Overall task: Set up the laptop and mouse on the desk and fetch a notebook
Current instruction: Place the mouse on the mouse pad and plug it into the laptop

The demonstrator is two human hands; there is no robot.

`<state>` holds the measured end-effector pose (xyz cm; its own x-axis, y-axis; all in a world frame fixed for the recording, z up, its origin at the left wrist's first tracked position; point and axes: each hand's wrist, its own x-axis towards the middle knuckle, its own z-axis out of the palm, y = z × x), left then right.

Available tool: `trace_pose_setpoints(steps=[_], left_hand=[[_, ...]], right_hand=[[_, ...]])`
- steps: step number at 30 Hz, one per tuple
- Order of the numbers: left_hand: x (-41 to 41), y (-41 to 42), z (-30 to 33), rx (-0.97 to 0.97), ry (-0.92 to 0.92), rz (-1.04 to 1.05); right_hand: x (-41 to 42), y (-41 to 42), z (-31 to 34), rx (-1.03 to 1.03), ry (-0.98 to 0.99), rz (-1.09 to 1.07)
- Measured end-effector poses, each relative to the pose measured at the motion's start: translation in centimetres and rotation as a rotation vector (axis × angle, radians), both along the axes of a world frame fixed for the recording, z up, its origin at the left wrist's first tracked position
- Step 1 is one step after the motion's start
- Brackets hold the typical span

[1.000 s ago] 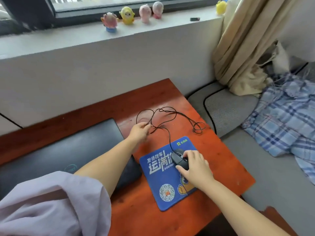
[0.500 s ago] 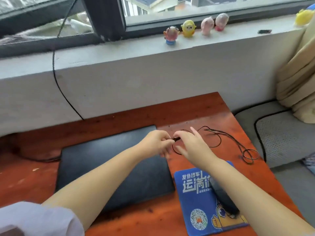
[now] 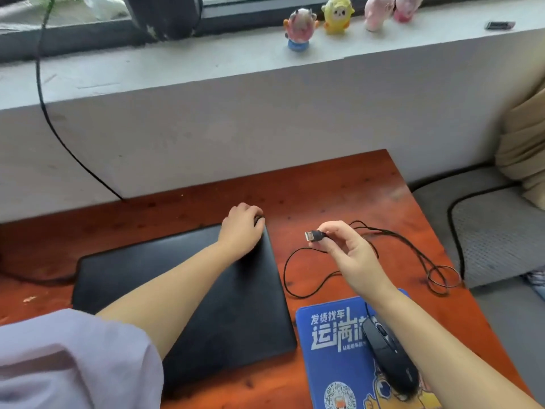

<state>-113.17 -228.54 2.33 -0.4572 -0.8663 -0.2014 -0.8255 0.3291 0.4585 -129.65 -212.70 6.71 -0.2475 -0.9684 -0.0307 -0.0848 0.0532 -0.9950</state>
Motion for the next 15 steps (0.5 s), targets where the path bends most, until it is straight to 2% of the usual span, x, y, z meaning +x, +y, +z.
trace_pose_setpoints(steps=[4,8,11,15], left_hand=[[-1.5,-0.8,-0.9,-0.011,-0.175,-0.071],[-2.5,-1.5,-1.3,-0.024,-0.285,-0.013],[-2.8,-2.1,-1.4,-0.023,-0.363,0.007],[-3.1,-2.6,-1.0,0.082,-0.373,0.013]], right_hand=[[-0.5,-0.6,-0.1,-0.037,-0.07,-0.028],[-1.5,-1.2,-0.7,-0.023,-0.058,-0.029],[-3.5,-2.0,-0.5,0.018,0.132,-0.003],[-7.2,-3.8,0.3,0.14,0.45,0.048]])
